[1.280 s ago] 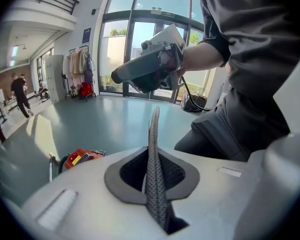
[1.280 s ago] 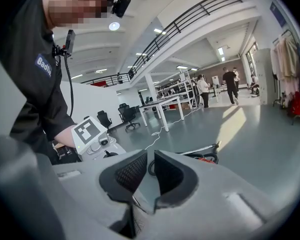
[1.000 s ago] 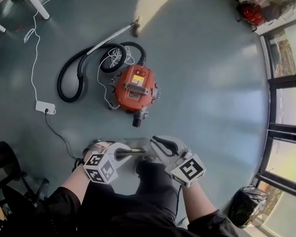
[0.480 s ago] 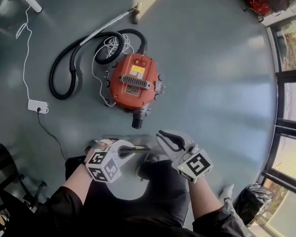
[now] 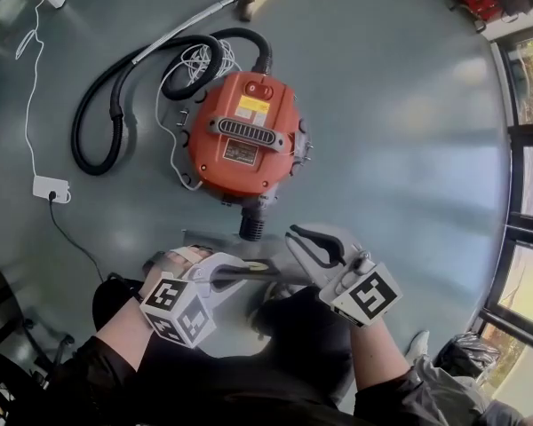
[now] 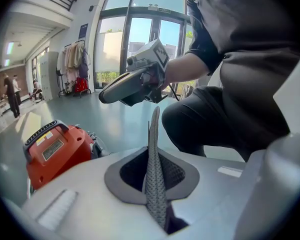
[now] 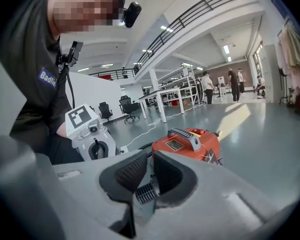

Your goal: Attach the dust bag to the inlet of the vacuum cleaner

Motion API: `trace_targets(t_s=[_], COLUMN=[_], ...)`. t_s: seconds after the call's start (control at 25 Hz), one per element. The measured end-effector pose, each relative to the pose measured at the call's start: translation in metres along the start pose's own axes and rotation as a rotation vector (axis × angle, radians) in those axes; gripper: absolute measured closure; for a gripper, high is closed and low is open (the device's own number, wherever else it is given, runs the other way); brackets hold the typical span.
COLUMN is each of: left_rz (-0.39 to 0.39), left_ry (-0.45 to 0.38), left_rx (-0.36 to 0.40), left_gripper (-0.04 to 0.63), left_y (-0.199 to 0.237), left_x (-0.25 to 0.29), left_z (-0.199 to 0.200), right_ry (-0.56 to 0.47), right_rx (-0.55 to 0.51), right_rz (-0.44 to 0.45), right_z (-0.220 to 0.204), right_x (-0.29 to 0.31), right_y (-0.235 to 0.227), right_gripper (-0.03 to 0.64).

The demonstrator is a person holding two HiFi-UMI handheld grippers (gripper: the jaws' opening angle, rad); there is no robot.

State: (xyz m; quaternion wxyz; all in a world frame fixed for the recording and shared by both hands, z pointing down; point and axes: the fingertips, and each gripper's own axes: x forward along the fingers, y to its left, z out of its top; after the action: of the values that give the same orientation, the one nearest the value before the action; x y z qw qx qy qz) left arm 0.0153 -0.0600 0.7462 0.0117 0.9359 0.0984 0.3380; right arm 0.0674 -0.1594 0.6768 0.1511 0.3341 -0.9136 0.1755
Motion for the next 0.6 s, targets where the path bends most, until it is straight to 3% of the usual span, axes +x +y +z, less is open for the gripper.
trace_targets(t_s=[0.32,0.6], left_rz=[0.019,0.051], left_ry=[-0.03,-0.006], left_rx=[0.001,0.012], left_gripper=[0.555,0.555], left_y=[0.013,0.029], left_x=[0.016,0.026], left_z=[-0.017,-0.036], right_ry=[-0.059,-0.115], right_rx=[-0.04,-0.071], right_rz=[-0.027,-0.021], right_z=[-0.027,-0.037], right_x=[0.017,0.026], right_y=[-0.023,-0.032], right_gripper=[0.586,0.586])
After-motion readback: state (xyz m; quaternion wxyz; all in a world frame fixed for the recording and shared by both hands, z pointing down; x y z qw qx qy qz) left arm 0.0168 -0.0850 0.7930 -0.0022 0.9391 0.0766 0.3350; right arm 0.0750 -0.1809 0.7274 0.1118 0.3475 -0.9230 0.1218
